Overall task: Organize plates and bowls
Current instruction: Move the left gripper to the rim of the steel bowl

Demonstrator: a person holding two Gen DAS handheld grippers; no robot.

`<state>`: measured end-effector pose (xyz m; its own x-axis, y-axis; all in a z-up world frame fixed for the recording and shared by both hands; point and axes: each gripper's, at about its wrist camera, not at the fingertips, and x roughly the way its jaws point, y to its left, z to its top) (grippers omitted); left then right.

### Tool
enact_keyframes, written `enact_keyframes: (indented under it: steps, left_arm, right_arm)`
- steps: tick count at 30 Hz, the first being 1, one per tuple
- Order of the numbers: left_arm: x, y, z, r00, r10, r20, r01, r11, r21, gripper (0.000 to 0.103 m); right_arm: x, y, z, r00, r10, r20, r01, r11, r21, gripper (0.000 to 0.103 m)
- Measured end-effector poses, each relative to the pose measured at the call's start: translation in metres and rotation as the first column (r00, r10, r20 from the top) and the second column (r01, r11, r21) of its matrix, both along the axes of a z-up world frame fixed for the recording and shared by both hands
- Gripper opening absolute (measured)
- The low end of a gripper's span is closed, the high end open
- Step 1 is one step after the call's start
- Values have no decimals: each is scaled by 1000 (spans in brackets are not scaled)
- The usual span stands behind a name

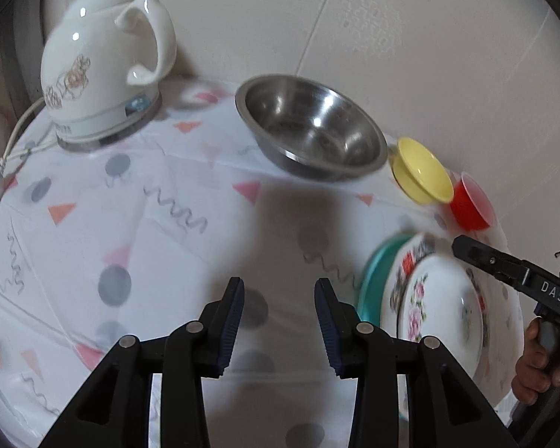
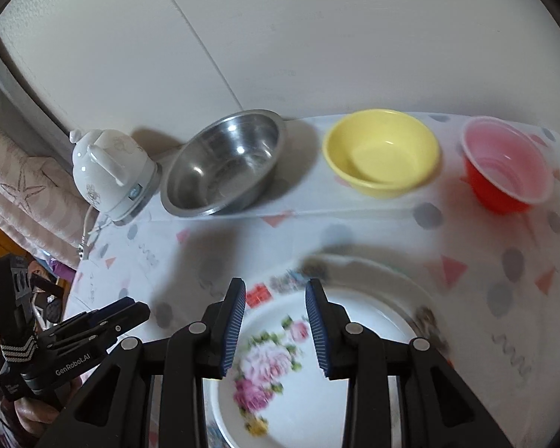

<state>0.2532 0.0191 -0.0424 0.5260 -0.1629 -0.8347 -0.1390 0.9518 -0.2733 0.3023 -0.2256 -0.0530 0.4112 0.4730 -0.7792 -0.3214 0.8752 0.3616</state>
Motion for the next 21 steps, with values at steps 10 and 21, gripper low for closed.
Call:
enact_keyframes:
  steps: [10, 21]
  left_arm:
    - [37, 22, 6, 998, 62, -7, -62, 998, -9, 40]
    - [78, 37, 7, 997, 81, 14, -80, 995, -56, 38]
  right_arm:
    - [40, 29, 6, 999, 33, 17, -33, 999, -5, 34]
    - [97, 44, 5, 999, -10, 38, 12, 999, -32, 34]
